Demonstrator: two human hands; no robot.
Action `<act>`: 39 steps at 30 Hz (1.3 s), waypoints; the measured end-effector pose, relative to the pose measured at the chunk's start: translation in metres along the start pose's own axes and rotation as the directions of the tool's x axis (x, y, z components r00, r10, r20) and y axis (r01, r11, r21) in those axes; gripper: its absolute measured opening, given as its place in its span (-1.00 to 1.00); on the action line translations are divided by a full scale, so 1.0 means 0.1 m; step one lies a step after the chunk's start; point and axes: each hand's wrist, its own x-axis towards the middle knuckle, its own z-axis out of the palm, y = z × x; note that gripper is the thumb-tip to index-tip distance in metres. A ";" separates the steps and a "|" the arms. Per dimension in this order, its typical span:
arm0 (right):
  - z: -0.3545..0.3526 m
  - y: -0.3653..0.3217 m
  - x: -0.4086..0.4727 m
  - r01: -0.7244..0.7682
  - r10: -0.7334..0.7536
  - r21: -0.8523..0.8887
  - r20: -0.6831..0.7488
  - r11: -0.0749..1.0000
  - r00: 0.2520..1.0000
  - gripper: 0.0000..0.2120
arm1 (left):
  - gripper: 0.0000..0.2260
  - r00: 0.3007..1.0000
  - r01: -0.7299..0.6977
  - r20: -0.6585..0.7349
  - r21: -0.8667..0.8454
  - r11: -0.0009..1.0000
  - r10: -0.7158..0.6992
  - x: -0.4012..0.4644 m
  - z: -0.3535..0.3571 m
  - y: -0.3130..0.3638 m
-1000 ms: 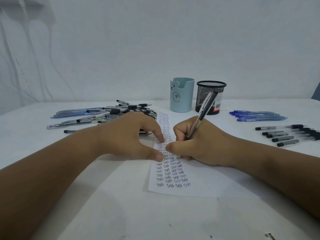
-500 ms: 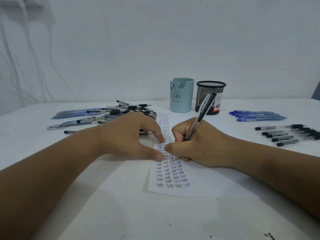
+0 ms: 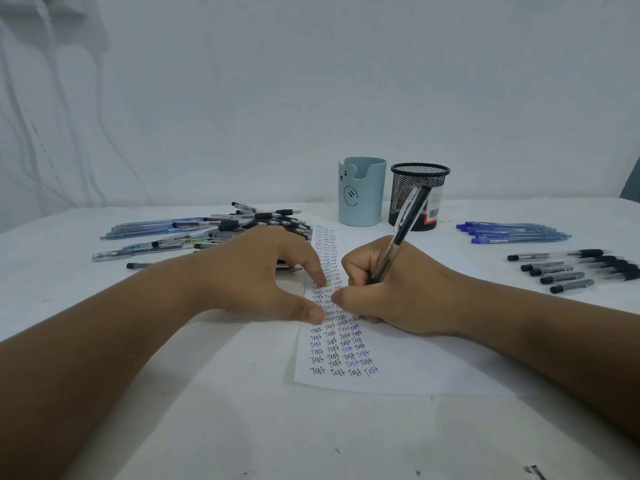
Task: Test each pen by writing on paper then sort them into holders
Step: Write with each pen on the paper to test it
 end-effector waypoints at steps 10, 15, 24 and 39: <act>-0.02 0.02 0.02 0.018 -0.019 -0.049 -0.006 0.999 1.000 -0.59 | -0.50 1.000 -0.008 0.006 0.005 1.000 0.008 0.01 0.01 -0.02; -0.01 0.04 0.02 0.053 -0.055 -0.065 -0.025 0.996 0.998 -0.60 | -0.49 1.000 -0.001 0.014 0.009 1.000 0.001 0.00 0.00 -0.02; -0.02 0.08 0.04 0.023 -0.023 -0.014 -0.021 1.000 1.000 -0.60 | -0.49 1.000 -0.004 0.009 0.010 1.000 0.004 0.01 0.01 -0.03; -0.06 0.10 0.11 0.070 -0.030 0.247 -0.163 0.966 0.986 -0.53 | -0.52 1.000 -0.001 0.013 -0.001 1.000 0.001 0.00 -0.01 -0.01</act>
